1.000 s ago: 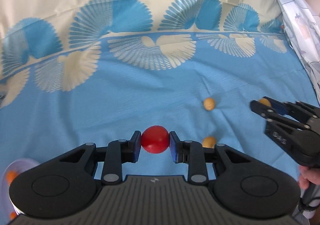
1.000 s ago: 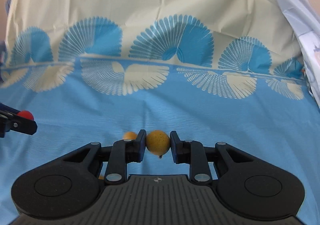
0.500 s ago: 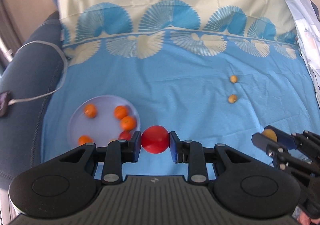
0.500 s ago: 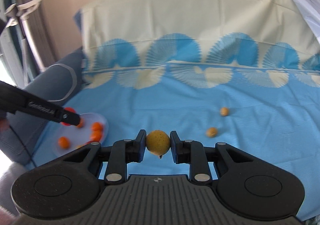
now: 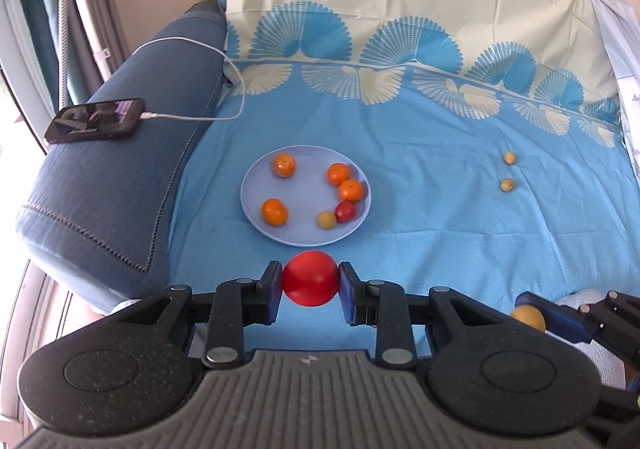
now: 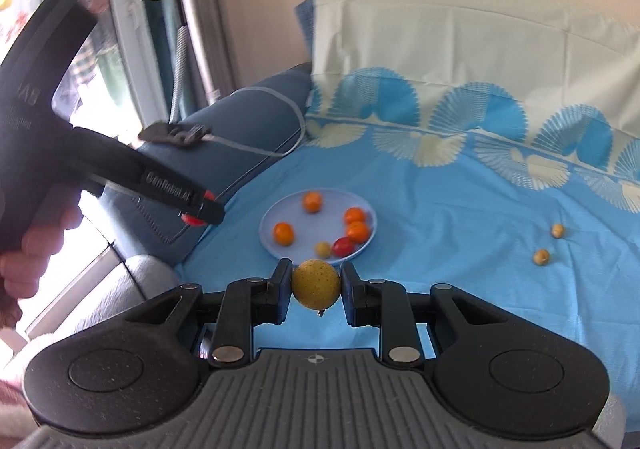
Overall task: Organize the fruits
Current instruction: 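Carry the tomato and yellow fruit toward the blue plate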
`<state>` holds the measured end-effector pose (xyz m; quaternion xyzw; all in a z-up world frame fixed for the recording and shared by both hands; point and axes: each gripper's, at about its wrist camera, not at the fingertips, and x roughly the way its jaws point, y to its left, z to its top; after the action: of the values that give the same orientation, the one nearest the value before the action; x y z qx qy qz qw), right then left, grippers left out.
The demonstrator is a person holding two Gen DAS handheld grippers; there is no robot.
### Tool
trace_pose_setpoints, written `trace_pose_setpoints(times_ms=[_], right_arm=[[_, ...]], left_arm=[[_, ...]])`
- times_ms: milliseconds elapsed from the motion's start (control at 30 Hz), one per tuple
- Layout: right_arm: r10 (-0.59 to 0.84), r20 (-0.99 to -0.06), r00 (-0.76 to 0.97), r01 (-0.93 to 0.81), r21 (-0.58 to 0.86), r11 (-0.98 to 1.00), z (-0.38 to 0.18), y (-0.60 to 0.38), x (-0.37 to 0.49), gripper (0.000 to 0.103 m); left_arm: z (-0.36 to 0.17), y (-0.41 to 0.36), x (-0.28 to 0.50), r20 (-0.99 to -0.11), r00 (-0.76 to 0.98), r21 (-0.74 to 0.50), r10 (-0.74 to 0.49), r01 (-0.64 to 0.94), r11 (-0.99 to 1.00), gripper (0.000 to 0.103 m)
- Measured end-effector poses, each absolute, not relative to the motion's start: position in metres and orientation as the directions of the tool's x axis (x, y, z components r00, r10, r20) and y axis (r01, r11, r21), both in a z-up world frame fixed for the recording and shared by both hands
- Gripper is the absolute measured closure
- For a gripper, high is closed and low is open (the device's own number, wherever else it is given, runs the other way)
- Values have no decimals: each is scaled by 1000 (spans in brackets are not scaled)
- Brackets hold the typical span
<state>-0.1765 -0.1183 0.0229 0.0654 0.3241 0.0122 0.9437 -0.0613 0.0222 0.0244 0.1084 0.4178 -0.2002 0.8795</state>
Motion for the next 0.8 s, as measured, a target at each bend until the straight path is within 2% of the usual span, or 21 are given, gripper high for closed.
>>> trace_pose_setpoints(times_ms=[400,800], right_arm=[[61,-596,801,-64,17,998,35,-79,-193,76],[53,-589,806,-59,10,998,36,-78,-197,76]], left_arm=[[28,52,-88,-759,582,-26,-292,422,906,70],[28,52,-92,-758,584,-22,-292,424,905,70]])
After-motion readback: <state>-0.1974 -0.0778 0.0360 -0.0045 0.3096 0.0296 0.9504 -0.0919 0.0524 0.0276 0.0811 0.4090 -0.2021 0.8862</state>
